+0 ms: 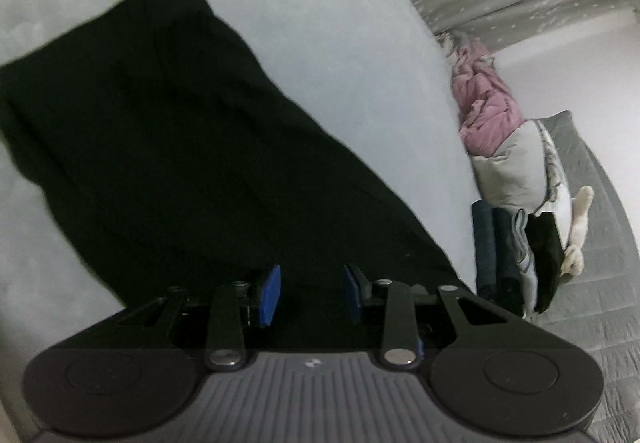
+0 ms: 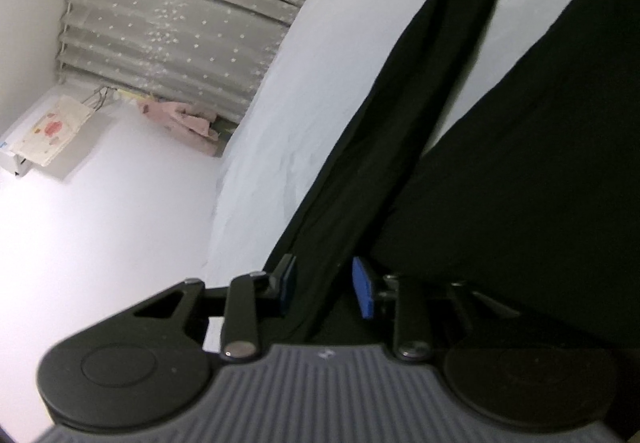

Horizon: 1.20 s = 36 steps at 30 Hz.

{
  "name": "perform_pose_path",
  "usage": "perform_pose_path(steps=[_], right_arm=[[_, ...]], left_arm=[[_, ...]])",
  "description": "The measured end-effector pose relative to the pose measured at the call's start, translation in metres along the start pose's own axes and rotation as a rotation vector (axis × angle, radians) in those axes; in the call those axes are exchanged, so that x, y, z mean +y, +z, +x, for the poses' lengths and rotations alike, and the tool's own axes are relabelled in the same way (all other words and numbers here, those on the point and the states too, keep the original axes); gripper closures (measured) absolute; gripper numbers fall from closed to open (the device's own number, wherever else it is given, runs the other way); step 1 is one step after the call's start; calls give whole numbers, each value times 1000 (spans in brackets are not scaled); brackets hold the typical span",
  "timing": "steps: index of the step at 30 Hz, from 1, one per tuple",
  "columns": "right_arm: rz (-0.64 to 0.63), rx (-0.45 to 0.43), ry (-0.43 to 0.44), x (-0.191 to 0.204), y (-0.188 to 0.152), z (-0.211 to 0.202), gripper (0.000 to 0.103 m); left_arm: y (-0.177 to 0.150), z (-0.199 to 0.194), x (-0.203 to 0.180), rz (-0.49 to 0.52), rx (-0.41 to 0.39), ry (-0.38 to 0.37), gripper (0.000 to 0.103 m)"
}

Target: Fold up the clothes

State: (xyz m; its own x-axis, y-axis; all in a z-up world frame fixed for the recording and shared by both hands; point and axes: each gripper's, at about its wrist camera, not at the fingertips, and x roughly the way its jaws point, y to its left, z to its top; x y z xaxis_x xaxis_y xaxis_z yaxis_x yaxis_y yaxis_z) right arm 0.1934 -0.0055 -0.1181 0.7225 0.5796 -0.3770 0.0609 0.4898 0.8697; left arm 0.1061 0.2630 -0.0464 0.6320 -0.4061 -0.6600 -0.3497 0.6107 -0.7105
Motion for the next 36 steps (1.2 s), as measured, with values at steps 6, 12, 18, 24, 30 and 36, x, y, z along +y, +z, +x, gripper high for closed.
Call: perform_pose_path(steps=[6, 12, 18, 24, 30, 36], right_arm=[[-57, -19, -28, 5, -1, 7, 74], [-125, -40, -23, 11, 6, 21, 92], [-140, -65, 8, 18, 11, 11, 99], [-153, -77, 43, 23, 16, -2, 100], [-195, -86, 68, 30, 16, -20, 100], [-243, -93, 69, 34, 14, -38, 100]], left_arm=[[0, 5, -1, 1, 4, 9, 64], [0, 5, 0, -15, -3, -4, 59], [-1, 9, -5, -12, -4, -23, 56], [-3, 16, -9, -17, 11, -43, 55], [-5, 15, -9, -54, -9, -88, 55], [-1, -2, -3, -67, -38, -75, 55]])
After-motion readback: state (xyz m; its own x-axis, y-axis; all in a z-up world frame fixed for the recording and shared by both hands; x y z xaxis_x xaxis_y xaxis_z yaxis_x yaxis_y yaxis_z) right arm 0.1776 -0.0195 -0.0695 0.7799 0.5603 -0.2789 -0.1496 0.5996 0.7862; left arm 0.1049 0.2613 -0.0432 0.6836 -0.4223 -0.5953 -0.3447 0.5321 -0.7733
